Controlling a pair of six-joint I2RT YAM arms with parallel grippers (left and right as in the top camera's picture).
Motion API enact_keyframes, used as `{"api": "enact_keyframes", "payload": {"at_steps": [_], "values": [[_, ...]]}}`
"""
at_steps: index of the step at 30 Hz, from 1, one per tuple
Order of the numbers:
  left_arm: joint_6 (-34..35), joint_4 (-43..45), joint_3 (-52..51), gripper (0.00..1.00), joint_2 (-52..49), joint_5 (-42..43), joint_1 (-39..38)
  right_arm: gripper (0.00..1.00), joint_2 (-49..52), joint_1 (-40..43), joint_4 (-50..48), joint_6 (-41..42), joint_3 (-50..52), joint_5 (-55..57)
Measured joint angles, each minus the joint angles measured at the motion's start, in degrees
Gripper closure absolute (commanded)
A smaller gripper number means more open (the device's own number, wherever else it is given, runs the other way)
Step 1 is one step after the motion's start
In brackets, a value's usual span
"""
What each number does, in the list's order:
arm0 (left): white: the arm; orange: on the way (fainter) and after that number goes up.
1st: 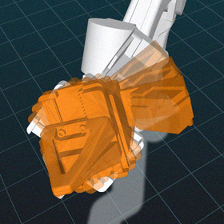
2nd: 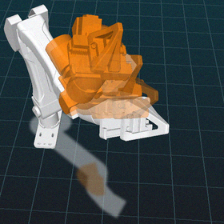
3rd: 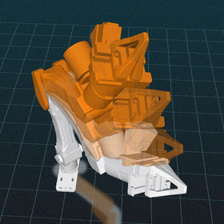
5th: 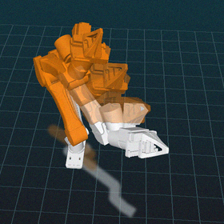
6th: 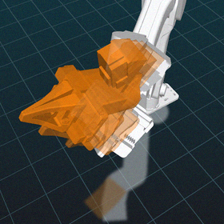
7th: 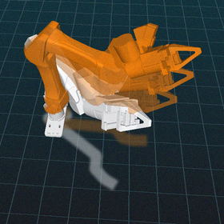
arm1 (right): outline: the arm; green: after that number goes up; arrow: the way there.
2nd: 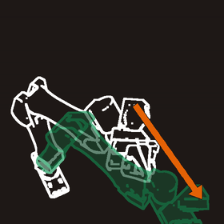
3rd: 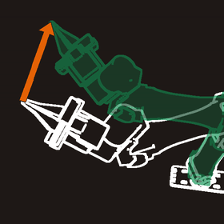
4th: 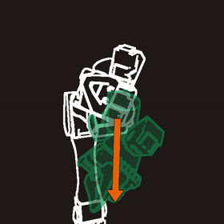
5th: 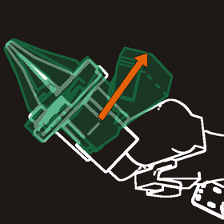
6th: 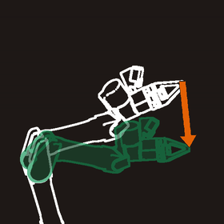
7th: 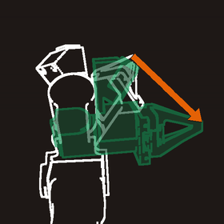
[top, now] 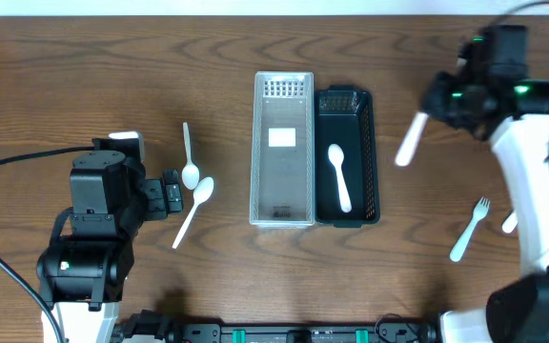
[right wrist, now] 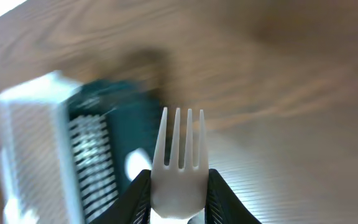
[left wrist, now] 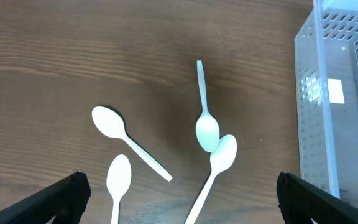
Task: Pack container
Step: 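Carry the fork into the dark green basket and release it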
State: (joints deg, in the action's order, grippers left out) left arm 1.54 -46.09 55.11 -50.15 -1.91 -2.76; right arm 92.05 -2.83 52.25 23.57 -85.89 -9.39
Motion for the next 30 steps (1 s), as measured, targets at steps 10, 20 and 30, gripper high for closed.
{"api": "enact_keyframes", "payload": {"at_steps": [10, 20, 30], "values": [[0.00, -0.02, 0.00, 0.02, 0.00, 0.00, 0.00, 0.94, 7.17, -19.17, -0.02, -0.13, 0.07, 6.71], [0.00, -0.13, -0.02, 0.02, 0.00, 0.00, 0.00, 0.59, 20.96, -22.82, -0.31, -0.35, 0.24, 10.71], [0.00, -0.17, 0.00, 0.02, 0.00, 0.00, 0.00, 0.33, 21.66, -22.47, 0.35, -0.24, 0.20, 11.43]]}}
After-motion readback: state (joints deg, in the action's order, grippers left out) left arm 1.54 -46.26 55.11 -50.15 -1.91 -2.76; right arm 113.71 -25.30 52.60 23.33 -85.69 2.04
